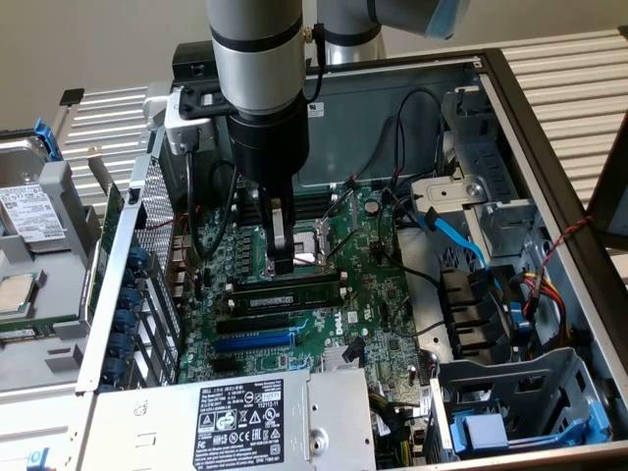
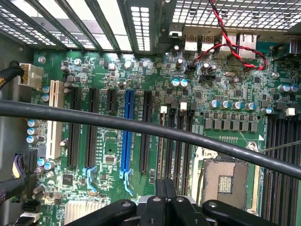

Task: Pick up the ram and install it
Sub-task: 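Press down the ram until it locks into place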

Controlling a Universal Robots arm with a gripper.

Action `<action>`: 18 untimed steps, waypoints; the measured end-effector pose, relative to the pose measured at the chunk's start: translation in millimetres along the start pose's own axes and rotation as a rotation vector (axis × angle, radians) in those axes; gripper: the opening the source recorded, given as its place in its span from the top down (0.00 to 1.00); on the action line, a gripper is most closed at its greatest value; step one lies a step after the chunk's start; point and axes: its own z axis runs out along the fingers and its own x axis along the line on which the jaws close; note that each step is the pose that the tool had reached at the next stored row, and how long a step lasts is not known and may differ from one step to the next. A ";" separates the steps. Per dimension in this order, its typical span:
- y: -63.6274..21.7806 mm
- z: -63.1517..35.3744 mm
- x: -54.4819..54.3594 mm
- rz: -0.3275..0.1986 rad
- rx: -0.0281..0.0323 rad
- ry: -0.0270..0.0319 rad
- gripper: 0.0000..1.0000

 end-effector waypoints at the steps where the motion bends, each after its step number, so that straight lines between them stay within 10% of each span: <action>1: 0.0 0.0 0.0 0.000 0.0000 0.0000 0.89; 10: 0.1 0.3 -0.1 0.021 -0.0002 0.0000 0.89; 18: 0.0 0.4 0.0 0.149 -0.0003 -0.0030 0.89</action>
